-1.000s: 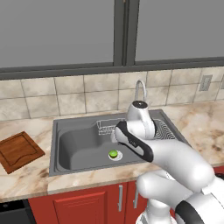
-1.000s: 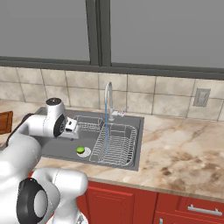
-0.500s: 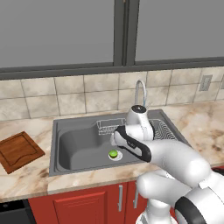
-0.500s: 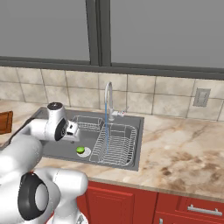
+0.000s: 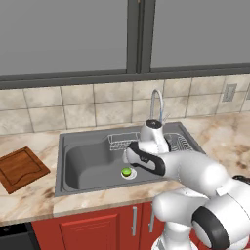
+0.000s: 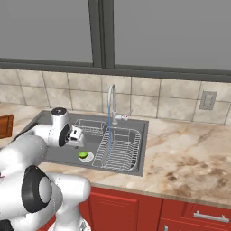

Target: Pick the kiwi from the sink and place it on the cutting board to airdry. Then turn off the sink faucet.

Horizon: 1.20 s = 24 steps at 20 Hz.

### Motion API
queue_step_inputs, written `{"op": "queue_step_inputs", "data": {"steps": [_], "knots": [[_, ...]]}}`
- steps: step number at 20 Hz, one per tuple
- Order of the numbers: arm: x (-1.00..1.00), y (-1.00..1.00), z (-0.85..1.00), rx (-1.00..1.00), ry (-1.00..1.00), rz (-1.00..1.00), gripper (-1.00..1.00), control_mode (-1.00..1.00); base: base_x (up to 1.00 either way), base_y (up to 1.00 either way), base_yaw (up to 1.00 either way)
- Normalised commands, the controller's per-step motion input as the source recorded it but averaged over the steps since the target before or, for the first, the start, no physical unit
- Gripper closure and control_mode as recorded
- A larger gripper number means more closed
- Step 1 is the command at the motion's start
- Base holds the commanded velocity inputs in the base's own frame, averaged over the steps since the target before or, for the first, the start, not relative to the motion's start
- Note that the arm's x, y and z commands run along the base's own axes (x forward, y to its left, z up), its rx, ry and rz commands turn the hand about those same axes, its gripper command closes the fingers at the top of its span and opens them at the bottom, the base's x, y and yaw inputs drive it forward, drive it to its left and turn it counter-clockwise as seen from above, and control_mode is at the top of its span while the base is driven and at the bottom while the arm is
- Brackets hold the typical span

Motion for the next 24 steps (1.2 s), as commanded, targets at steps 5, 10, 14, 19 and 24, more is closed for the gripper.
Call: {"op": "queue_step_inputs", "data": {"steps": [5, 10, 14, 19, 24], "knots": [[0.11, 0.00, -0.15, 0.00, 0.00, 0.00, -1.00, -1.00, 0.00, 0.00, 0.00], [0.10, 0.04, -0.16, 0.00, 0.00, 0.00, -1.00, -1.00, 0.00, 0.00, 0.00], [0.12, 0.04, -0.18, 0.00, 0.00, 0.00, -1.00, -1.00, 0.00, 0.00, 0.00], [0.13, 0.01, -0.19, 0.00, 0.01, 0.00, -1.00, -1.00, 0.00, 0.00, 0.00], [0.14, 0.00, -0.19, 0.00, 0.01, 0.00, -1.00, -1.00, 0.00, 0.00, 0.00]]}}
